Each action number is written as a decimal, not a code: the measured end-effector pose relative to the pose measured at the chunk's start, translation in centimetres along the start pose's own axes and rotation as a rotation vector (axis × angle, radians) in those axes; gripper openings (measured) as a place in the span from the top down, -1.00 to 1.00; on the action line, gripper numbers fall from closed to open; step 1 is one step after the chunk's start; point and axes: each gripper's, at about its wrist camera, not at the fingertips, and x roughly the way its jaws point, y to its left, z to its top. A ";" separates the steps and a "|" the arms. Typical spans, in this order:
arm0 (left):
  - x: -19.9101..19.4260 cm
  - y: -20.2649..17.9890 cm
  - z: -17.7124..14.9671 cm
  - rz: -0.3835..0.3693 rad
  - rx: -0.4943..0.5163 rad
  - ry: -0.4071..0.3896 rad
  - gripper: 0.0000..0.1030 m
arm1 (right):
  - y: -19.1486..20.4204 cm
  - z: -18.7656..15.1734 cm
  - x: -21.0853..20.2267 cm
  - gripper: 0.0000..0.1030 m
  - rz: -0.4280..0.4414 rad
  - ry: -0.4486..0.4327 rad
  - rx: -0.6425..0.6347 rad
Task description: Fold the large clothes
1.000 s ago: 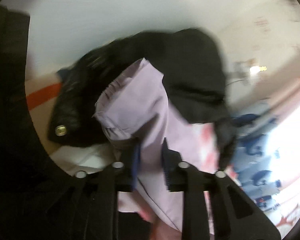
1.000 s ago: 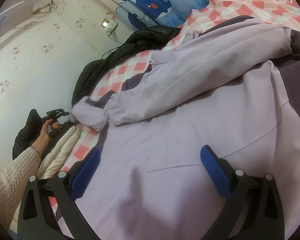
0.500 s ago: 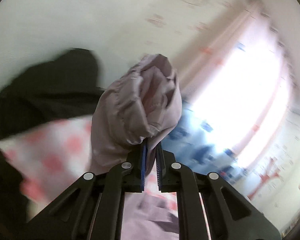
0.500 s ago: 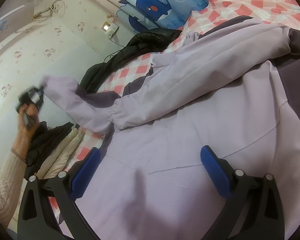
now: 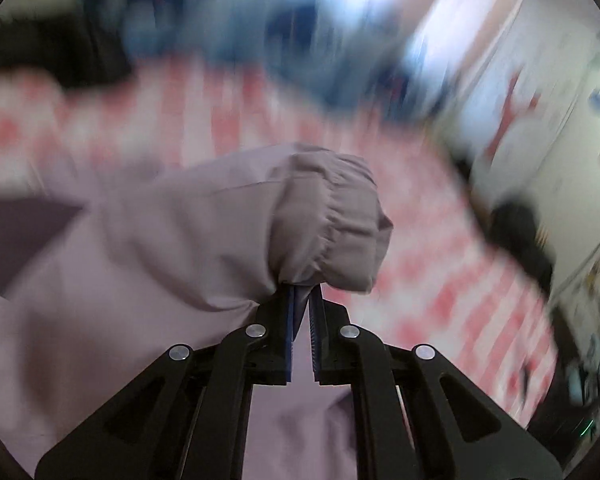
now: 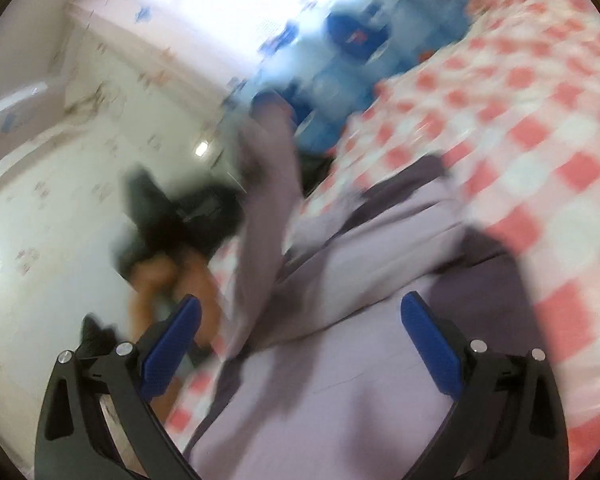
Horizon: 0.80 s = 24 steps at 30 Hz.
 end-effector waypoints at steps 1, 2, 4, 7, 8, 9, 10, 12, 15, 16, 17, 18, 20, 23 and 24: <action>2.1 0.3 -0.8 0.015 0.000 0.066 0.90 | -1.6 0.3 0.4 -0.86 0.005 0.025 0.090; 4.0 0.7 -2.1 0.038 0.017 0.139 0.88 | -2.6 0.4 0.5 -0.86 0.019 0.031 0.143; 3.6 0.7 -2.7 0.034 0.046 0.154 0.85 | -2.8 0.7 0.4 -0.86 0.018 0.019 0.135; -0.7 0.2 -3.0 0.001 0.042 0.203 0.84 | -2.5 1.4 0.1 -0.86 0.044 0.008 0.128; -1.7 0.0 -3.0 -0.004 0.055 0.206 0.80 | -2.5 1.6 0.2 -0.86 0.054 0.008 0.138; -3.0 -0.5 -2.7 -0.007 0.079 0.213 0.65 | -2.3 1.8 0.4 -0.86 0.060 0.010 0.143; -3.7 -1.4 -2.3 -0.008 0.090 0.222 0.43 | -2.3 1.9 0.5 -0.86 0.069 0.012 0.149; -6.0 -1.4 -2.5 0.011 0.132 0.225 -0.59 | -2.0 2.3 1.5 -0.86 0.083 0.035 0.162; -9.1 -1.3 -2.8 0.143 0.236 0.230 -0.71 | -1.2 2.1 4.2 -0.86 0.104 0.091 0.165; -9.8 -1.1 -2.9 0.136 0.234 0.232 -0.71 | -1.0 2.0 6.0 -0.86 0.088 0.124 0.165; -10.9 -0.3 -3.1 0.136 0.220 0.215 -0.71 | -1.0 2.0 6.9 -0.86 0.069 0.141 0.168; -12.2 0.6 -3.4 0.139 0.199 0.189 -0.71 | -1.2 2.0 8.4 -0.86 0.051 0.160 0.185; -14.7 2.5 -4.4 0.127 0.156 0.143 -0.72 | -1.8 2.3 10.5 -0.86 0.027 0.176 0.227; -18.4 6.8 -6.6 0.109 0.073 0.084 -0.74 | -1.8 3.0 11.3 -0.85 0.016 0.151 0.226; -19.3 8.0 -7.3 0.108 0.054 0.072 -0.74 | -1.4 3.1 11.5 -0.64 0.004 0.153 0.196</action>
